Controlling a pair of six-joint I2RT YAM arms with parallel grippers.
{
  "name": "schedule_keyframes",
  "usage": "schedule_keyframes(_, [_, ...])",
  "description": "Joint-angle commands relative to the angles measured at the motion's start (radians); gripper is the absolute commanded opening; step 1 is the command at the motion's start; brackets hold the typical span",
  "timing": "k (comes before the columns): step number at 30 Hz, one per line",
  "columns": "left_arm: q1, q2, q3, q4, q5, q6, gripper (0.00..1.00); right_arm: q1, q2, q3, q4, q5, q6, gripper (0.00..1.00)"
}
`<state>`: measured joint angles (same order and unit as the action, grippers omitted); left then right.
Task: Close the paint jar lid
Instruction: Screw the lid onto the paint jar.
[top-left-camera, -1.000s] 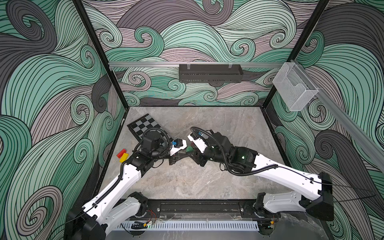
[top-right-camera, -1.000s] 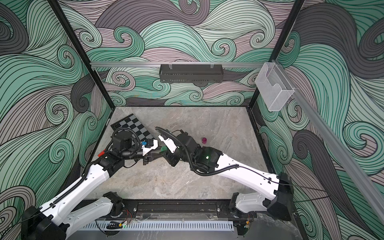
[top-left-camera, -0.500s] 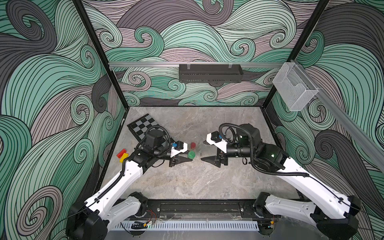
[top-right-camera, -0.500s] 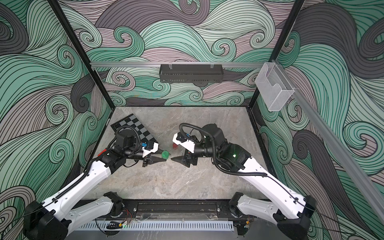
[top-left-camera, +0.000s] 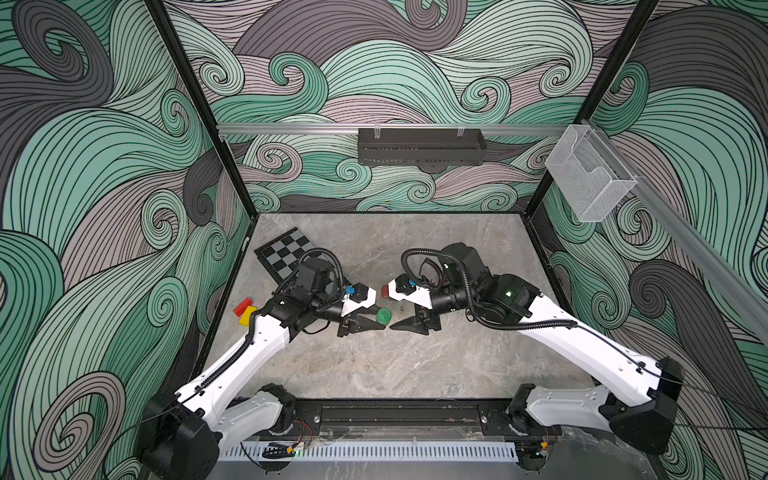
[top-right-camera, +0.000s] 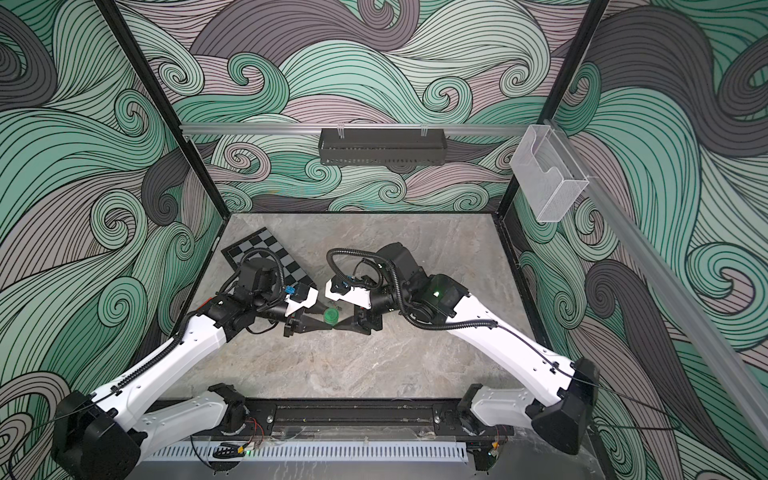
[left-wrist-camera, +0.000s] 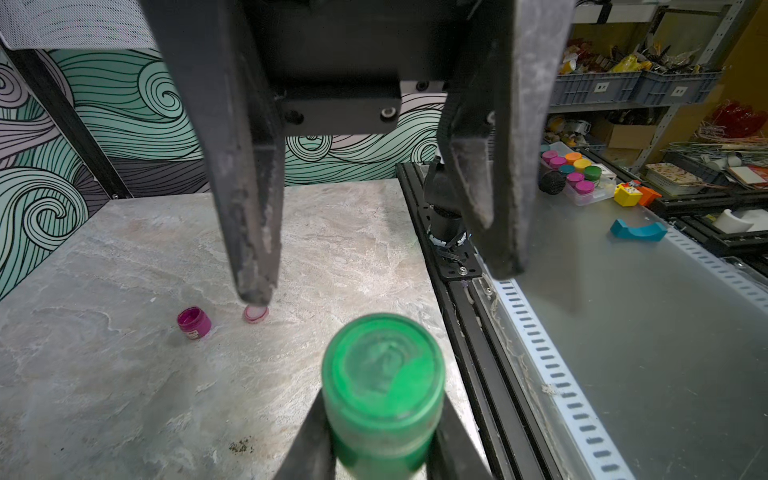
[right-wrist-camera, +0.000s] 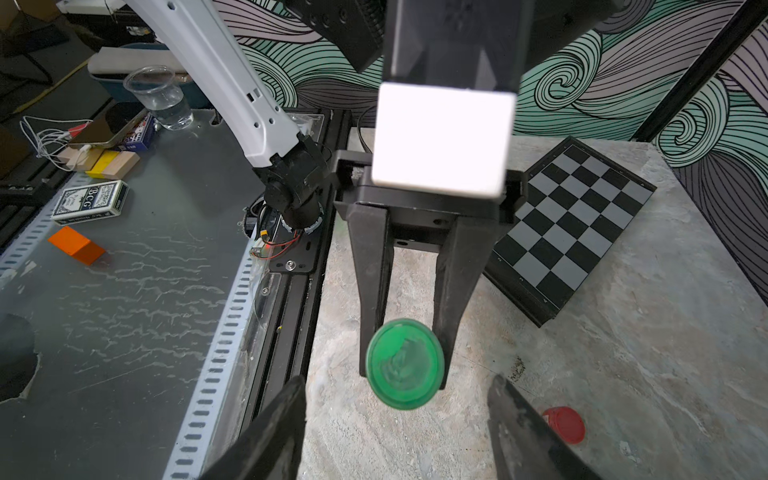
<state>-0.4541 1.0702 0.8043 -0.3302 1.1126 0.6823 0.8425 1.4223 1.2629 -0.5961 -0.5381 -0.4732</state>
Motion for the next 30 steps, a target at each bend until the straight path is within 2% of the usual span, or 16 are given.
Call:
schedule_keyframes(1, [-0.003, -0.002, 0.041, -0.019, 0.04, 0.035, 0.18, 0.011, 0.038, 0.034, 0.004, 0.004, -0.059, 0.66])
schedule_keyframes(9, [-0.003, -0.003, 0.043, -0.02, 0.034, 0.034, 0.18, 0.023, 0.074, 0.054, -0.007, 0.018, -0.073, 0.6])
schedule_keyframes(16, [-0.004, -0.005, 0.043, -0.02, 0.03, 0.033, 0.18, 0.029, 0.085, 0.056, -0.007, 0.026, -0.074, 0.47])
schedule_keyframes(24, [-0.003, -0.006, 0.042, -0.018, 0.03, 0.031, 0.18, 0.032, 0.099, 0.061, -0.01, 0.05, -0.077, 0.46])
schedule_keyframes(30, [-0.004, -0.006, 0.042, -0.018, 0.03, 0.03, 0.18, 0.032, 0.105, 0.065, -0.013, 0.052, -0.066, 0.37])
